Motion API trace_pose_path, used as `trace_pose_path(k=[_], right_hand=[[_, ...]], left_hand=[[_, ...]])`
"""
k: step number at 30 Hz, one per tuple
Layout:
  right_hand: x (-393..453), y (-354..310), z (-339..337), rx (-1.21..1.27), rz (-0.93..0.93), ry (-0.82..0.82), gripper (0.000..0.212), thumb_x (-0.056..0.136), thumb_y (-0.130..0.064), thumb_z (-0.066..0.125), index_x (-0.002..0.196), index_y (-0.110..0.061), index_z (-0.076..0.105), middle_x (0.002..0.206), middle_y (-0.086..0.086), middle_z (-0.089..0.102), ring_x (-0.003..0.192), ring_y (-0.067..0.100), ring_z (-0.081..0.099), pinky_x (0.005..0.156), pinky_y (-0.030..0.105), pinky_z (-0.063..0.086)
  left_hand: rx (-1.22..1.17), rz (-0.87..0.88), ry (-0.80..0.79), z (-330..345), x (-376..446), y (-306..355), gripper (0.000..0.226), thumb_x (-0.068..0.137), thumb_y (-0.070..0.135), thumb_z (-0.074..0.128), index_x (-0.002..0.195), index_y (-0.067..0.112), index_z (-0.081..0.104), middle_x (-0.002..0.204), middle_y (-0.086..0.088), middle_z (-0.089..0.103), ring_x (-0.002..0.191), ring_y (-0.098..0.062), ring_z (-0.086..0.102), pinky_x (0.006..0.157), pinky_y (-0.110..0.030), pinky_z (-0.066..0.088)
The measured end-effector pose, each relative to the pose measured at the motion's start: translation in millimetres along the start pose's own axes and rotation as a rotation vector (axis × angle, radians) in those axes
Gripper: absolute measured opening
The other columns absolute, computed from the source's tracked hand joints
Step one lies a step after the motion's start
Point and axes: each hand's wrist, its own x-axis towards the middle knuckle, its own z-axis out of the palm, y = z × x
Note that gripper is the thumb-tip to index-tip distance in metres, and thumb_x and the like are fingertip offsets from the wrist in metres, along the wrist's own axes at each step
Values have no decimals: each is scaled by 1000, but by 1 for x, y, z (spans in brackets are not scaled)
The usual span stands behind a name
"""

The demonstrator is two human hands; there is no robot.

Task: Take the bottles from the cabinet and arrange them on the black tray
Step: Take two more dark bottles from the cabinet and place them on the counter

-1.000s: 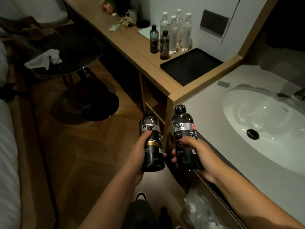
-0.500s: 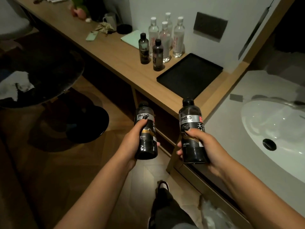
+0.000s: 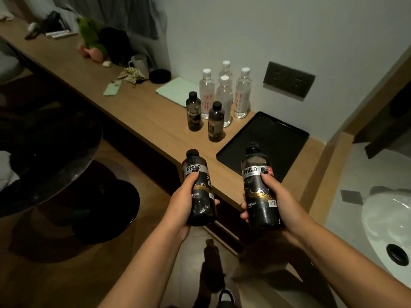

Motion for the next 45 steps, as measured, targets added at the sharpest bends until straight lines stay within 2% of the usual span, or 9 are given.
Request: trace_pose_path(k=[4,10,15,20,26,34,38,42,45], right_hand=[[43,-18,27,95,-35,37,63,74,-52,58,122,-12,49,87,21,62,69,32,63,66,39,52],[100,-35,72,146,-166,180,50,72,-47,57,111,-17,54,97,22,62,79,27,65,76,41,52],[153,-46,92,94,-225,382,39,83,-39,62,117,-19,57,110,15,68,96,27,68,82,40,55],[200,-66,93,-128,-238,517,30,81,-33,68,107,-22,60,101,1,70,92,15,67,77,31,53],[249,-80,85,-363,-254,579,54,65,-30,81,113,-24,57,105,-11,66,98,4,61,85,27,49],[286,-81,103,-580,-190,694,48,68,-24,81,104,-26,50,106,-6,45,96,7,45,86,21,35],[304,-69,115,-447,-173,811,34,68,-22,81,91,-27,57,105,-9,51,88,2,52,74,9,38],[319,-59,129,-339,-99,879,22,65,-31,75,83,-29,62,98,-5,61,84,7,62,77,28,55],[323,-59,141,-372,-114,933,40,66,-31,78,101,-34,58,115,-7,52,101,6,55,93,29,47]], left_hand=[[110,13,19,-13,43,39,49,83,54,56,109,14,62,98,-15,72,82,-27,69,75,-36,55],[311,-3,-47,-42,106,103,50,83,53,58,117,15,60,99,-11,72,89,-26,69,70,-33,52],[470,93,-73,-45,151,149,46,85,46,59,119,15,56,103,-7,69,87,-19,68,56,-23,48],[696,225,-63,-39,205,175,51,79,36,72,115,20,40,105,3,60,92,-7,58,69,-24,45],[938,341,-164,-32,258,182,65,62,21,85,112,27,45,99,14,61,93,-3,57,83,-24,46],[1045,270,-209,-32,302,191,55,59,9,84,96,23,46,91,10,60,85,0,55,65,-16,41],[1096,238,-216,-37,320,196,47,63,23,83,90,24,44,87,6,60,79,-3,54,58,-18,40],[1119,256,-308,-47,334,200,50,66,25,81,96,21,42,84,3,61,77,-7,57,57,-22,38],[1104,261,-383,-53,339,205,55,67,20,82,104,16,40,89,0,61,81,-8,58,59,-19,38]])
